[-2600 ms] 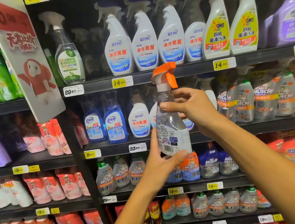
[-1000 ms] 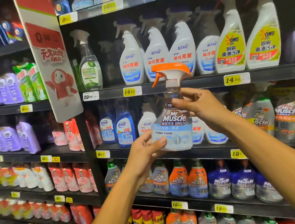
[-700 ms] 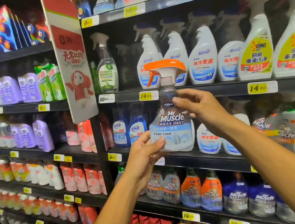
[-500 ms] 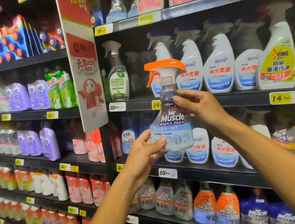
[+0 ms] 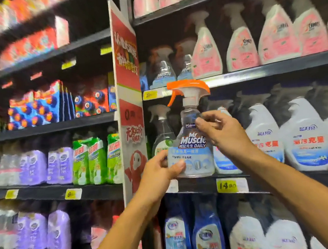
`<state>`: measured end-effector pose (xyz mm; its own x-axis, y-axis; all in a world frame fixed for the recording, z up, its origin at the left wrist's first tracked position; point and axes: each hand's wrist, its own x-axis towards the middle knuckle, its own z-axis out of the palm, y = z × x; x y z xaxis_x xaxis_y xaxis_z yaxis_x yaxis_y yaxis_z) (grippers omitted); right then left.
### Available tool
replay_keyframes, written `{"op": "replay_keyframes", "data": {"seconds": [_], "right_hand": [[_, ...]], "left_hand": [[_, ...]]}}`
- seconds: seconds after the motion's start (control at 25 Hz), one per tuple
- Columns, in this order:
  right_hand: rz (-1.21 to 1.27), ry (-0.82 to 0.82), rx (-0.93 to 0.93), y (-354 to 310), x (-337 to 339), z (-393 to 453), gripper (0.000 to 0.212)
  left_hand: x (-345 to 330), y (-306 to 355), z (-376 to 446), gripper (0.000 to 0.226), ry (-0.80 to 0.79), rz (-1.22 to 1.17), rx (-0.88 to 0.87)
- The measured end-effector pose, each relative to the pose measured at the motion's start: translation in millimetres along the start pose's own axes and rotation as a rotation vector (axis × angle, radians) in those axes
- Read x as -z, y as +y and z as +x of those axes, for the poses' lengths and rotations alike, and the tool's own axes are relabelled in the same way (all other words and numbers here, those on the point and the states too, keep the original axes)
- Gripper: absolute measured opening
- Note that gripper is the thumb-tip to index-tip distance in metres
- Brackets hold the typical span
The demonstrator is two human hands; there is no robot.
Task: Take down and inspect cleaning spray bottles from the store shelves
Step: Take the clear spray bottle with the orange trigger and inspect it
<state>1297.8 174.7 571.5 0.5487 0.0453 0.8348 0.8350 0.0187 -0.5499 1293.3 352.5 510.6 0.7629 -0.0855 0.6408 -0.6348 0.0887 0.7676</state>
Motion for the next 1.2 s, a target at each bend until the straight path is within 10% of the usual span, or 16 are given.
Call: {"op": "replay_keyframes", "data": {"seconds": [0.64, 1.2], "right_hand": [[-0.146, -0.011, 0.050, -41, -4, 183, 0.025], [-0.319, -0.056, 0.100, -27, -13, 289, 0.036]], "left_hand": [[-5, 108, 166, 0.008, 0.153, 0.078, -0.108], [8, 113, 273, 0.042, 0.407, 0.435, -0.299]]}}
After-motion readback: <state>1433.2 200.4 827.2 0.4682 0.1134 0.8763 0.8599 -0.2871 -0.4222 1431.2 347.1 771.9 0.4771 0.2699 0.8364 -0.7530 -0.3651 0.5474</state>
